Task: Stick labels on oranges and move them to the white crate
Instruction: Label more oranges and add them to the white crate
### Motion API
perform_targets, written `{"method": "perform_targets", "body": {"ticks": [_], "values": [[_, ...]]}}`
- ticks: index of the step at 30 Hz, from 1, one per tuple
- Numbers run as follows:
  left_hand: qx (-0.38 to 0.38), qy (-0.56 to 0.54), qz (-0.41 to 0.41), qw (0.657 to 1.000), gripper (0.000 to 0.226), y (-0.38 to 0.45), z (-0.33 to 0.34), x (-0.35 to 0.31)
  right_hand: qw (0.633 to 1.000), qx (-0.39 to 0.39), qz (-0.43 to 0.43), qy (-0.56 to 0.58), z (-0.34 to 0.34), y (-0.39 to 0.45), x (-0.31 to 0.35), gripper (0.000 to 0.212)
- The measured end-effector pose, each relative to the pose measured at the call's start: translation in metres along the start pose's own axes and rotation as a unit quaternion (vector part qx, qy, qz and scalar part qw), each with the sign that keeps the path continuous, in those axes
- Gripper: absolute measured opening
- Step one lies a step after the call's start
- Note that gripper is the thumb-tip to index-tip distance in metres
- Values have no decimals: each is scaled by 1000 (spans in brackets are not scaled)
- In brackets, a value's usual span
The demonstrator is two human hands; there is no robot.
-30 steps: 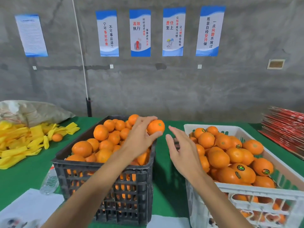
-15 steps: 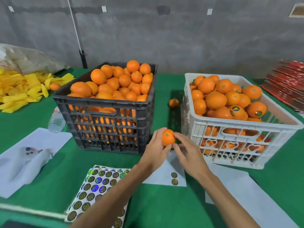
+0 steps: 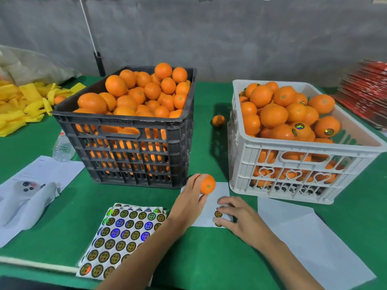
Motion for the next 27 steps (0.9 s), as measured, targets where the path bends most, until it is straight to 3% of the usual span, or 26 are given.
{"method": "perform_targets", "body": {"ticks": [17,23,27], "values": [[-7,-46,17,999,65,0,3,7,988,-77,53,126,0,-2,-4,13],[-1,-12,20,1000,50,2,5,9,992,-90,58,-59,-1,-9,12,49],[-11,-25,29,999,47,2,6,11,980,-142,56,-130,-7,-11,22,33]]}}
Point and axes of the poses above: each hand's wrist, its own y-axis towards the middle knuckle, its own z-axis out of the palm, x = y × z, the point moved 9 cm from there along y, towards the middle knuckle, and after that the axes turned 14 degrees about x, right-handed, at the moved point
